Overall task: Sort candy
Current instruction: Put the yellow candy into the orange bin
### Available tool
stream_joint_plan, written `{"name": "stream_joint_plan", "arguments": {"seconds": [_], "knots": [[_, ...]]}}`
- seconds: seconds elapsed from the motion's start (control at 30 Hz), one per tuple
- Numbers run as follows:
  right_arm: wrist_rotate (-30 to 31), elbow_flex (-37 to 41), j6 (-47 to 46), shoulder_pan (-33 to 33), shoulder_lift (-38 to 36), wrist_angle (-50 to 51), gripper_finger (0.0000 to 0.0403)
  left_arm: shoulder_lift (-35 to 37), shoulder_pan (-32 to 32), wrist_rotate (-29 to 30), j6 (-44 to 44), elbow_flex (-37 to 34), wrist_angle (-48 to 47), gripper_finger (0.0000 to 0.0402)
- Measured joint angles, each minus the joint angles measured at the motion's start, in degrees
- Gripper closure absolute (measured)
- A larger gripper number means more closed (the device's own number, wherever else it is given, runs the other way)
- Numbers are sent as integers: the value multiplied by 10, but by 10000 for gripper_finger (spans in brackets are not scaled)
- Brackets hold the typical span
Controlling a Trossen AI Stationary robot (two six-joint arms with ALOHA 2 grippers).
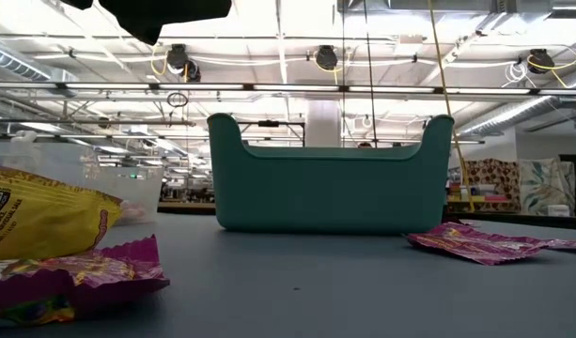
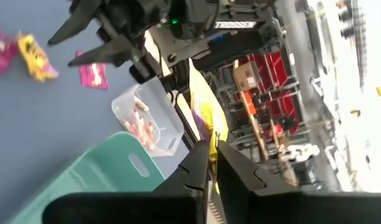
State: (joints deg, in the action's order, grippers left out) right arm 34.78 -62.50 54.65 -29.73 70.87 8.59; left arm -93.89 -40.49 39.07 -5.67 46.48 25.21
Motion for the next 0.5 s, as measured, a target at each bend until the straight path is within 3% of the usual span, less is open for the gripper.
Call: {"name": "stream_joint_plan", "arguments": {"seconds": [0.5], "knots": [[29, 0, 169, 0, 0, 1, 383, 1, 0, 1, 0, 0, 0, 262]]}}
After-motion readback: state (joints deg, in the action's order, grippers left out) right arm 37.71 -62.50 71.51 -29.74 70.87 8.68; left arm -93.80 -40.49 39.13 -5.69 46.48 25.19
